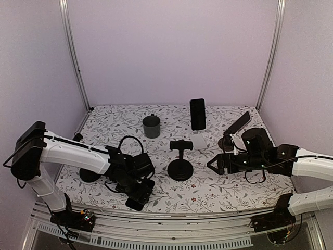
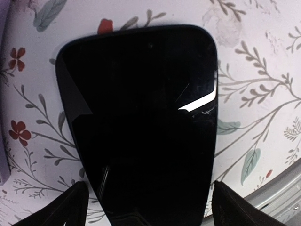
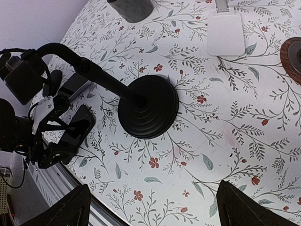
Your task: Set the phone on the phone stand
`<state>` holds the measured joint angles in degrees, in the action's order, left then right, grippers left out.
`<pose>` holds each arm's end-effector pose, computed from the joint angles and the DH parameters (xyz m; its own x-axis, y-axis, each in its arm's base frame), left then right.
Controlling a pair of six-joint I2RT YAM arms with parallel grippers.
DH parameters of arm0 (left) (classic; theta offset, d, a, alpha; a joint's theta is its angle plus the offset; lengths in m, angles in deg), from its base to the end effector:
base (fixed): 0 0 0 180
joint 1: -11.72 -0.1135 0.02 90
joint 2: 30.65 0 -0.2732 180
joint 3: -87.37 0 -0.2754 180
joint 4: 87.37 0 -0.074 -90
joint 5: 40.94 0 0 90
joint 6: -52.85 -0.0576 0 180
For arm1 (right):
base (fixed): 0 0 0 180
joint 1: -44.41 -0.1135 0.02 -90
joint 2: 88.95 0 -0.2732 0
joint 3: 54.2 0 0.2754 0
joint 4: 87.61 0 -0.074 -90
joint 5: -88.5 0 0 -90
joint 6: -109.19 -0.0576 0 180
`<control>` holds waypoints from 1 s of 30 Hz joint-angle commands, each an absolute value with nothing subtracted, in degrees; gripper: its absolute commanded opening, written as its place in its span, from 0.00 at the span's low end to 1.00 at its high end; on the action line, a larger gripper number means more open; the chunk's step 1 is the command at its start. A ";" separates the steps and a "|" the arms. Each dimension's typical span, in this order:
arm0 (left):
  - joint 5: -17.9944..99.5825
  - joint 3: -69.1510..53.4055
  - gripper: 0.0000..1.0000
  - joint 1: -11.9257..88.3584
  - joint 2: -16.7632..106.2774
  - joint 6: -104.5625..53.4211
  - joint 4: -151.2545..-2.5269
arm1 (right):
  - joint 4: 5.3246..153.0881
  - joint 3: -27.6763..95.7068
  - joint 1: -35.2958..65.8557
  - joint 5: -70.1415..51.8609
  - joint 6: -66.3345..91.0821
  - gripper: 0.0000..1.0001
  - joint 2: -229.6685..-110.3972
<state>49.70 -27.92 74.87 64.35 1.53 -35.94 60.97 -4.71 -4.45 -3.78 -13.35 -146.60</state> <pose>0.1363 -0.2679 0.1165 -0.9060 0.4061 -0.1193 0.4165 0.9055 -0.0814 0.1613 0.1881 0.2214 -0.7690 -0.0633 -0.6361 -0.4259 0.7928 0.4359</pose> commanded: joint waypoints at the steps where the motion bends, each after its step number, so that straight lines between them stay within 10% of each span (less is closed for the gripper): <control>1: 43.07 -30.01 0.92 78.09 69.28 7.08 -36.65 | 62.61 -3.69 -4.79 -4.48 -12.57 0.95 -147.88; 21: 47.07 -29.64 0.86 82.86 73.59 14.56 -31.79 | 64.27 -3.67 -4.73 -5.63 -10.53 0.95 -149.67; 30: 50.18 -31.76 0.49 84.48 63.58 18.59 -32.70 | 62.14 -1.11 -4.77 -5.75 -9.32 0.95 -148.13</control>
<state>54.31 -27.03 81.95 65.34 14.77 -34.80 62.96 -4.39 -4.45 -5.18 -10.48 -149.44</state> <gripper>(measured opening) 0.747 0.952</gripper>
